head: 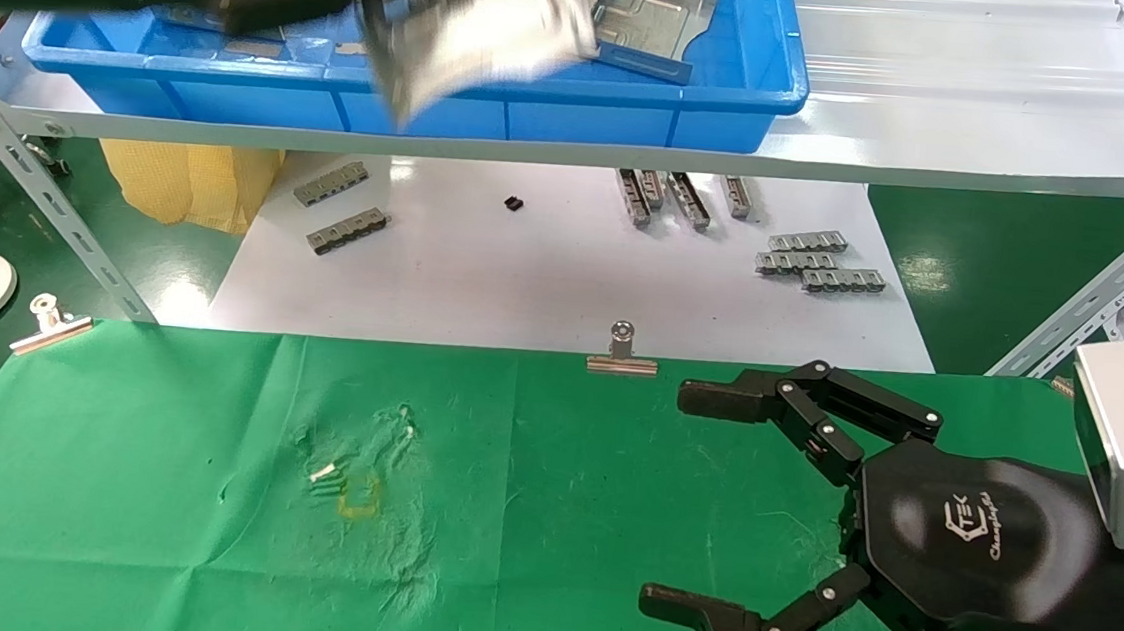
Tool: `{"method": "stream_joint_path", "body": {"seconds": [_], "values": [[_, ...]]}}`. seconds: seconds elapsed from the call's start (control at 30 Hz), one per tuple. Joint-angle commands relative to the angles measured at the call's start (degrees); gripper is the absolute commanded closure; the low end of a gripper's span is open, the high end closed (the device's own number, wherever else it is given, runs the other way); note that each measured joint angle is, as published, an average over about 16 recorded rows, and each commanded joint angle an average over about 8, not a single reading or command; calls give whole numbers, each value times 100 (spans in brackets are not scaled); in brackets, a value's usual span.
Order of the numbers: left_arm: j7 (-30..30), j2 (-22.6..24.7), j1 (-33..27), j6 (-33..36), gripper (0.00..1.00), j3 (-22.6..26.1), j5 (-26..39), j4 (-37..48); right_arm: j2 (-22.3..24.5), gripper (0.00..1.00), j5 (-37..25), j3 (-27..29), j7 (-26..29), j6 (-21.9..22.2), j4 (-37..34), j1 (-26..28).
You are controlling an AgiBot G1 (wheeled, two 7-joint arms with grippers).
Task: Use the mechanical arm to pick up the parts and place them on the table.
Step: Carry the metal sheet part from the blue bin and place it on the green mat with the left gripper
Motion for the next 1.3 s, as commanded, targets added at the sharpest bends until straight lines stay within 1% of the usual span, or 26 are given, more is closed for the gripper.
{"method": "stream_joint_path", "body": {"seconds": [0.03, 0.17, 0.4, 0.47, 0.57, 0.63, 0.73, 0.83, 0.93, 1.1, 1.3], "values": [[190, -101, 12, 407, 100, -5, -26, -42, 0, 0, 0, 0, 0, 0, 0, 0], [267, -413, 376, 476, 100, 180, -331, -732, 0, 0, 0, 0, 0, 0, 0, 0], [101, -1320, 1363, 453, 100, 757, -1383, -2485, 0, 0, 0, 0, 0, 0, 0, 0], [91, -1544, 1584, 428, 100, 941, -1598, -2791, 0, 0, 0, 0, 0, 0, 0, 0], [256, -1745, 1829, 396, 100, 1242, -1668, -2996, 0, 0, 0, 0, 0, 0, 0, 0], [537, -1787, 1969, 381, 100, 1460, -1576, -3006, 0, 0, 0, -1, 0, 0, 0, 0], [1131, -1751, 2161, 357, 100, 1758, -1383, -2866, 0, 0, 0, -1, 0, 0, 0, 0], [1733, -1639, 2331, 335, 100, 1966, -1282, -2552, 0, 0, 0, -1, 0, 0, 0, 0], [2195, -1510, 2413, 297, 100, 2088, -1247, -2154, 0, 0, 1, -1, 0, 0, 0, 0], [2728, -1297, 2415, 141, 100, 2231, -1086, -1528, 0, 0, 1, -1, 0, 0, 0, 0], [3152, -1018, 2431, 0, 100, 2313, -933, -886, 0, 0, 1, -1, -1, 0, 0, 0]]}}
